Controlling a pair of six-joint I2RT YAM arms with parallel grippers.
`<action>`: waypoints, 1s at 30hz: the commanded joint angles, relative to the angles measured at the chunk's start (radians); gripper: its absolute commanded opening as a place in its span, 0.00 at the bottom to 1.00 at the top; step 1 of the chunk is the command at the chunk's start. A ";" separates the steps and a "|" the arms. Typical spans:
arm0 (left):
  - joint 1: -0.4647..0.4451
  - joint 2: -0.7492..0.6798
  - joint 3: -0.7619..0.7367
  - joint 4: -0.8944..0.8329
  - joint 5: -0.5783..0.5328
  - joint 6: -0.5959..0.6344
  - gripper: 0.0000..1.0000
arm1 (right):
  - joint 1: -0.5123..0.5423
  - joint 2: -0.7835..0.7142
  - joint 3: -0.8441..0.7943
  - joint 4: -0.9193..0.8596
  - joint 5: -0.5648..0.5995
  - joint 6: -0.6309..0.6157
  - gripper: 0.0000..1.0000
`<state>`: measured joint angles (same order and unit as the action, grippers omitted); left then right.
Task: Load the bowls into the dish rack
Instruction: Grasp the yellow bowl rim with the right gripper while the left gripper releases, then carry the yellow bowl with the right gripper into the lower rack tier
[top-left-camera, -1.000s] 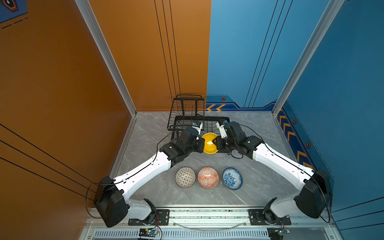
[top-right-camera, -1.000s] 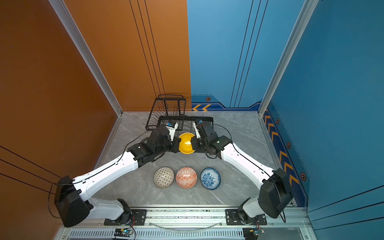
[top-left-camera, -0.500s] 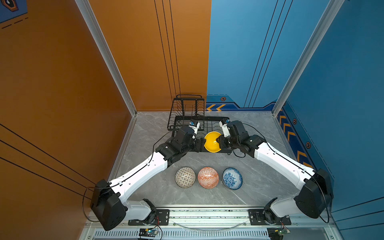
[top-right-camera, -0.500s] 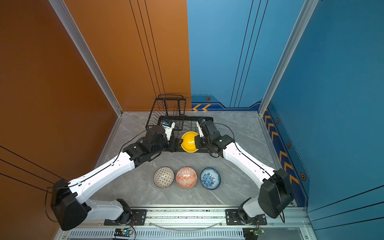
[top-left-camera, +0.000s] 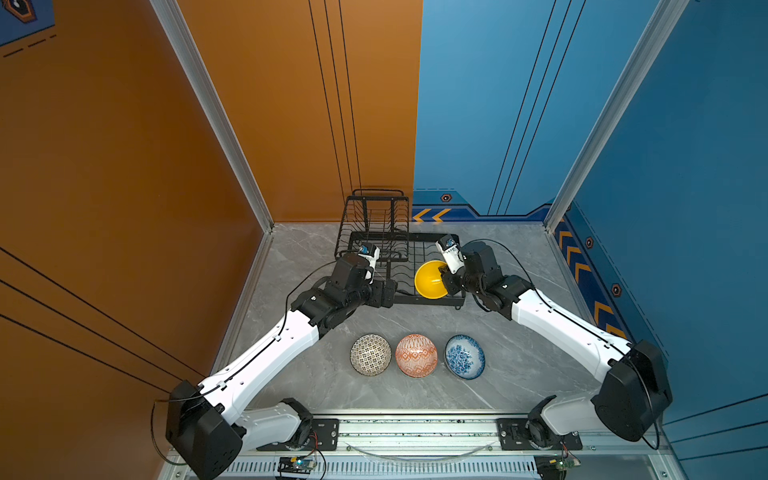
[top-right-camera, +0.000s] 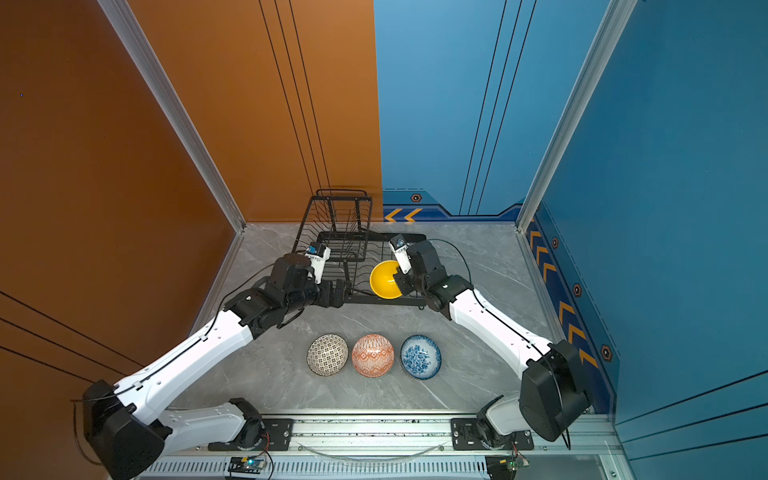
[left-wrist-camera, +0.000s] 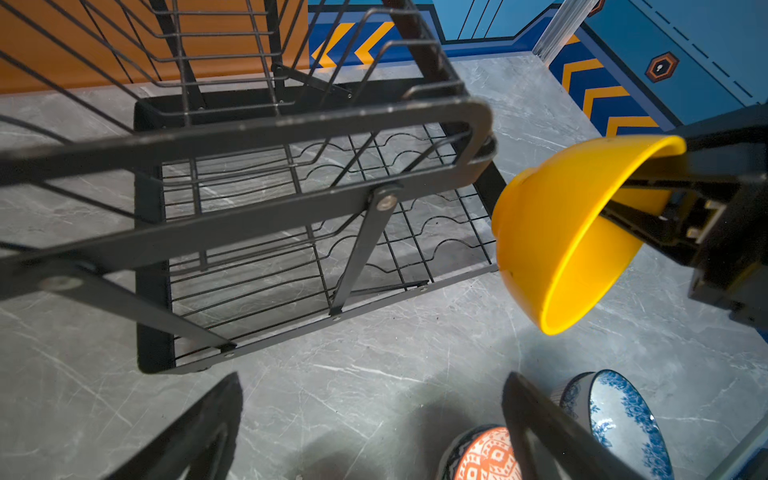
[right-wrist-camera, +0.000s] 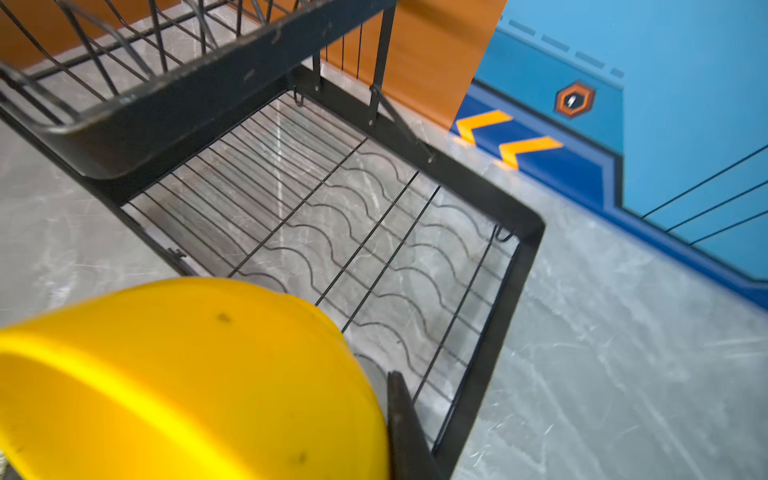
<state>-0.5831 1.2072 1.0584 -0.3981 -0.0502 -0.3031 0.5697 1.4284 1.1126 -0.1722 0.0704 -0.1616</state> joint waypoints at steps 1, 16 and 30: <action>0.021 -0.026 -0.021 -0.027 0.030 -0.002 0.98 | 0.010 -0.013 -0.032 0.204 0.113 -0.222 0.00; 0.074 -0.025 -0.059 -0.027 0.067 -0.005 0.98 | 0.046 0.100 -0.261 0.896 0.210 -0.851 0.00; 0.077 -0.039 -0.051 -0.024 0.094 0.029 0.98 | 0.040 0.328 -0.192 1.107 0.253 -1.169 0.00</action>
<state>-0.5152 1.1908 1.0080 -0.4160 0.0212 -0.3004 0.6106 1.7348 0.8700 0.8177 0.2943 -1.2476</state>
